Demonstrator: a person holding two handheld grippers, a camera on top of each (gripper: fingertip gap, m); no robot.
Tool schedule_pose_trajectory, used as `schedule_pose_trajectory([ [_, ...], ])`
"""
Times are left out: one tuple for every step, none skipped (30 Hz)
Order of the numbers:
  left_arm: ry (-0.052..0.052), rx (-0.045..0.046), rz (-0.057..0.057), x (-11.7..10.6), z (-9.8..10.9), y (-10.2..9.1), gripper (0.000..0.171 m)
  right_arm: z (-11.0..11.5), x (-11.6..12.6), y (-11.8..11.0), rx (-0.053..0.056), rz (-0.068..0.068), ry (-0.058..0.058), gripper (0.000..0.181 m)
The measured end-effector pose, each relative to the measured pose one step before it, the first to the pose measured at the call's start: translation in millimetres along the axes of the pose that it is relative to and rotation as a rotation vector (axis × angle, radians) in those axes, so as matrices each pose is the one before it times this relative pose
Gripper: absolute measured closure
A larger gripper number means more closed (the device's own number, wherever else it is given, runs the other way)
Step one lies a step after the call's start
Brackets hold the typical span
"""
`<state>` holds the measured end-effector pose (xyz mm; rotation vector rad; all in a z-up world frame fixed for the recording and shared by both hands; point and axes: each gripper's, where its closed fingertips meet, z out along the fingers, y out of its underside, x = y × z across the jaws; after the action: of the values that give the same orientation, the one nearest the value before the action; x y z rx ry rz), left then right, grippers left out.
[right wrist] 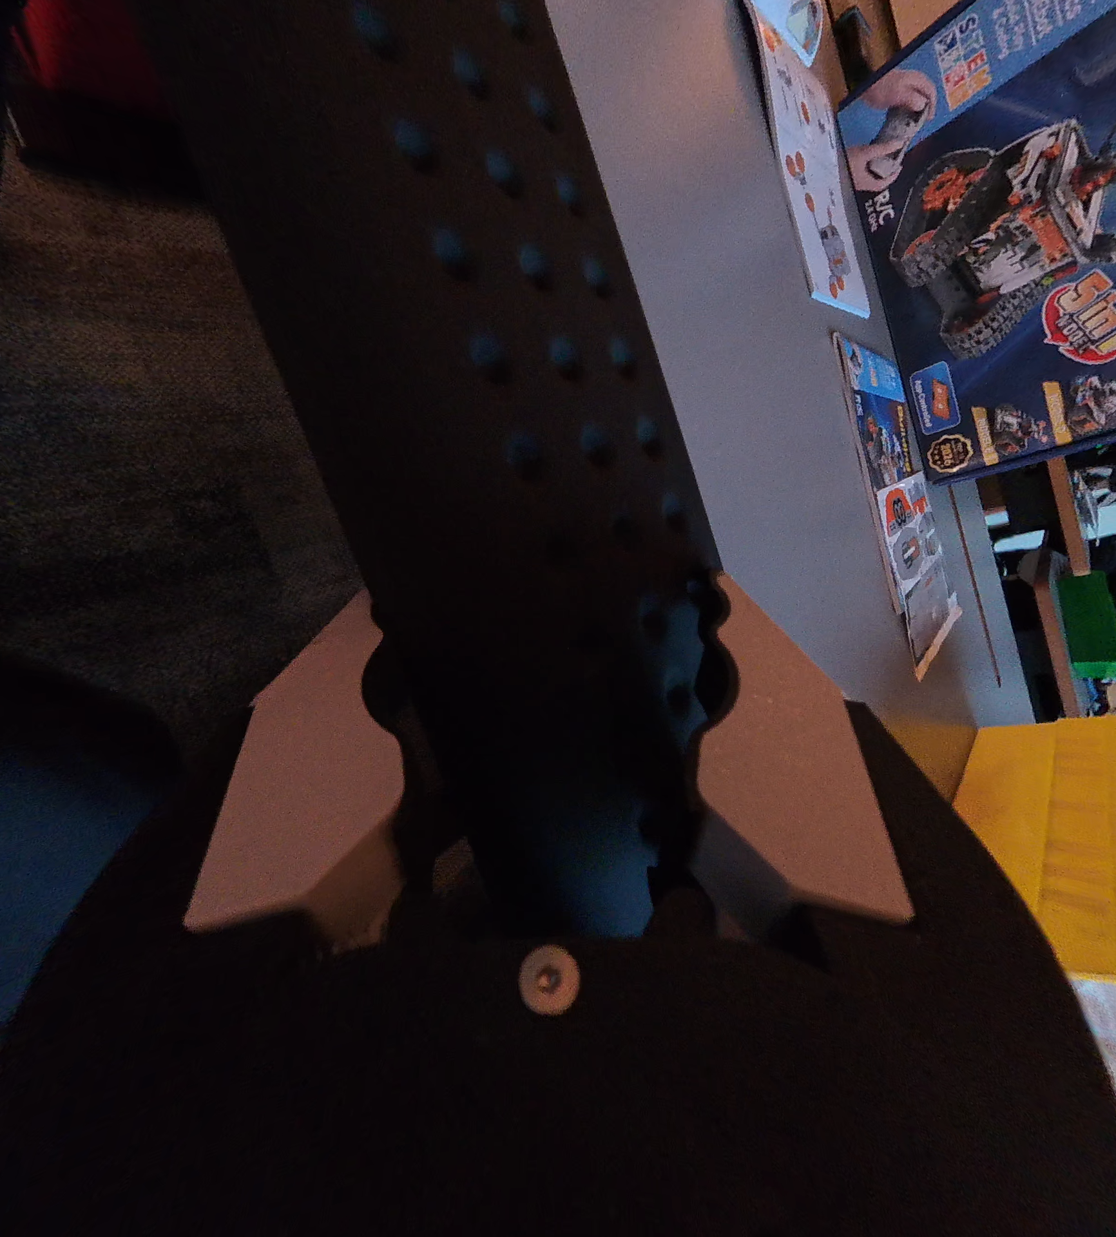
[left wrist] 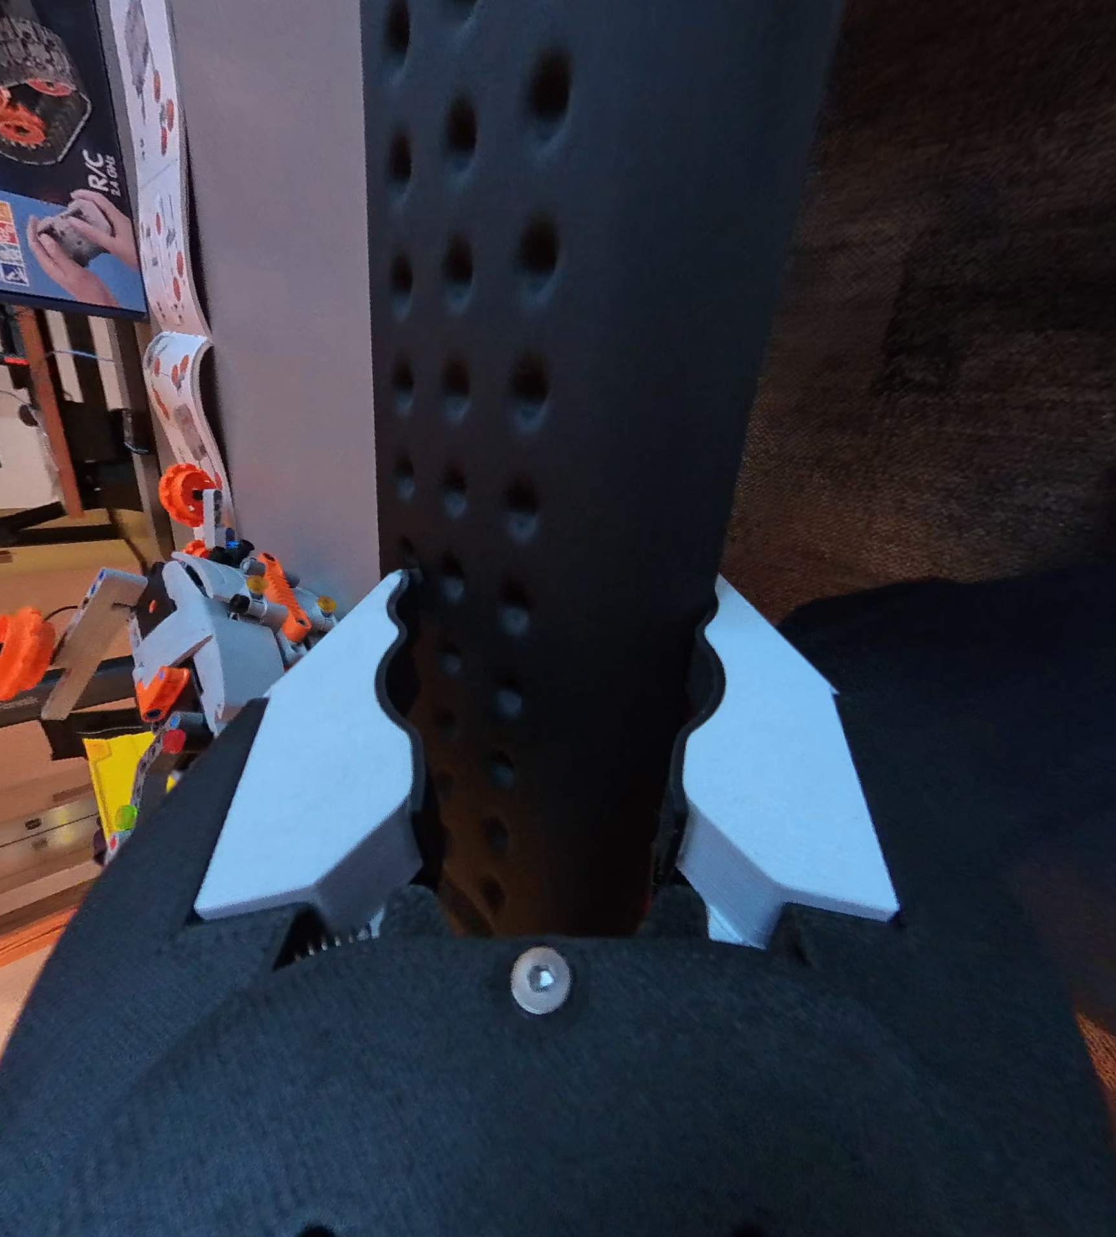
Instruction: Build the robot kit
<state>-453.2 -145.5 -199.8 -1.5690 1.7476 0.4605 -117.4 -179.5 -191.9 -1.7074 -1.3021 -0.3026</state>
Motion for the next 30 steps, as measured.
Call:
schedule_pose_trajectory([
  [0.0161,-0.01297,-0.0037,0.12,-0.68,0.50,0.089,-0.24,0.28,-0.28,-0.0162,-0.0179,-0.0047,0.092],
  [0.0130,-0.01479,0.0006,0.02,-0.90,0.63,0.089,-0.62,0.12,0.82,-0.0423,-0.0194,-0.0044,0.092],
  [0.0010,-0.01026,0.0020,-0.07,-0.71,0.51,0.089,-1.55,0.98,1.49,-0.0529,-0.0147,0.0092,0.092],
  [-0.0120,-0.00137,-0.0007,-0.21,-0.29,0.46,0.090,-2.96,1.38,2.19,-0.0479,0.0060,0.0320,0.093],
  [-0.0188,0.00142,-0.0044,-0.28,-0.24,0.26,0.091,-4.24,0.33,3.21,-0.0298,0.0299,0.0459,0.095],
  [-0.0196,-0.00040,-0.0076,-0.44,-0.19,0.27,0.091,-6.05,-1.47,4.43,-0.0136,0.0409,0.0433,0.101],
  [-0.0136,-0.00115,-0.0067,-0.46,-0.72,0.24,0.092,-7.67,-3.74,4.51,0.0022,0.0352,0.0245,0.104],
  [-0.0031,-0.00743,-0.0098,-0.38,-0.88,0.51,0.093,-8.45,-0.98,5.50,0.0093,0.0208,0.0299,0.104],
  [0.0020,-0.00713,-0.0139,-0.16,-0.84,0.83,0.093,-9.30,3.57,8.33,0.0006,0.0129,0.0414,0.104],
  [0.0026,-0.00314,-0.0120,-0.19,-0.91,0.80,0.093,-8.68,5.02,10.87,-0.0085,0.0206,0.0314,0.105],
  [0.0008,-0.00256,-0.0099,-0.10,-0.71,0.88,0.093,-7.43,5.27,13.08,-0.0206,0.0332,0.0165,0.105],
  [-0.0013,0.00087,-0.0102,-0.05,-0.21,0.79,0.093,-6.23,8.26,13.66,-0.0247,0.0355,0.0239,0.105],
  [-0.0011,0.00518,-0.0127,-0.10,0.09,0.57,0.093,-4.73,7.35,11.91,-0.0175,0.0293,0.0114,0.105],
  [0.0025,0.01095,-0.0224,0.15,0.24,0.20,0.092,-3.18,5.55,8.69,-0.0076,0.0212,-0.0008,0.107],
  [0.0067,0.01271,-0.0263,0.20,0.39,0.32,0.091,-1.46,4.61,6.23,-0.0060,0.0051,-0.0039,0.114],
  [0.0078,0.01200,-0.0221,0.11,0.00,0.08,0.091,0.01,2.01,1.92,0.0050,-0.0183,-0.0139,0.122],
  [0.0053,0.00917,-0.0135,-0.07,-0.24,-0.06,0.091,1.89,1.66,-0.74,0.0074,-0.0328,-0.0103,0.125],
  [0.0018,0.00765,-0.0029,0.02,-0.02,0.06,0.091,4.09,2.52,-0.95,0.0011,-0.0260,-0.0011,0.127],
  [0.0000,0.00676,0.0023,-0.01,0.08,0.13,0.091,5.33,-0.44,-3.25,0.0124,-0.0094,-0.0192,0.131],
  [-0.0006,0.00712,0.0050,-0.11,-0.03,0.29,0.091,5.56,-2.02,-6.57,0.0331,0.0031,-0.0245,0.136],
  [0.0017,0.00874,-0.0018,-0.09,-0.18,0.36,0.091,5.98,-1.09,-2.90,0.0175,-0.0099,-0.0155,0.134],
  [0.0033,0.00976,-0.0084,-0.13,-0.49,0.59,0.091,4.04,-0.24,-1.10,0.0109,-0.0219,-0.0091,0.132],
  [0.0023,0.01181,-0.0103,-0.22,-0.66,0.92,0.092,0.81,-0.39,-1.46,0.0178,-0.0166,-0.0122,0.134],
  [0.0012,0.01149,-0.0088,-0.32,-0.55,1.14,0.092,0.12,-0.53,-0.90,0.0147,0.0021,-0.0153,0.135],
  [-0.0004,0.00619,-0.0061,-0.61,-0.49,1.63,0.093,-0.05,-0.93,-1.33,0.0067,0.0146,-0.0191,0.135],
  [0.0002,-0.00018,-0.0055,-0.91,-0.10,2.20,0.092,0.33,-1.44,-2.19,0.0012,0.0162,-0.0193,0.135],
  [0.0063,0.00178,-0.0040,-0.30,-0.08,0.76,0.091,-0.05,-0.55,-0.42,-0.0107,-0.0021,-0.0073,0.134],
  [0.0082,0.00136,0.0044,0.11,-0.35,-0.52,0.091,-1.27,-0.38,0.24,-0.0027,-0.0123,-0.0045,0.132],
  [0.0045,0.00143,0.0110,-0.08,-0.27,-0.21,0.091,-2.23,-2.64,-0.51,0.0176,0.0042,-0.0272,0.126],
  [-0.0004,0.00743,0.0030,-0.35,0.27,0.05,0.091,-2.03,-0.94,1.67,0.0191,0.0383,-0.0273,0.123],
])
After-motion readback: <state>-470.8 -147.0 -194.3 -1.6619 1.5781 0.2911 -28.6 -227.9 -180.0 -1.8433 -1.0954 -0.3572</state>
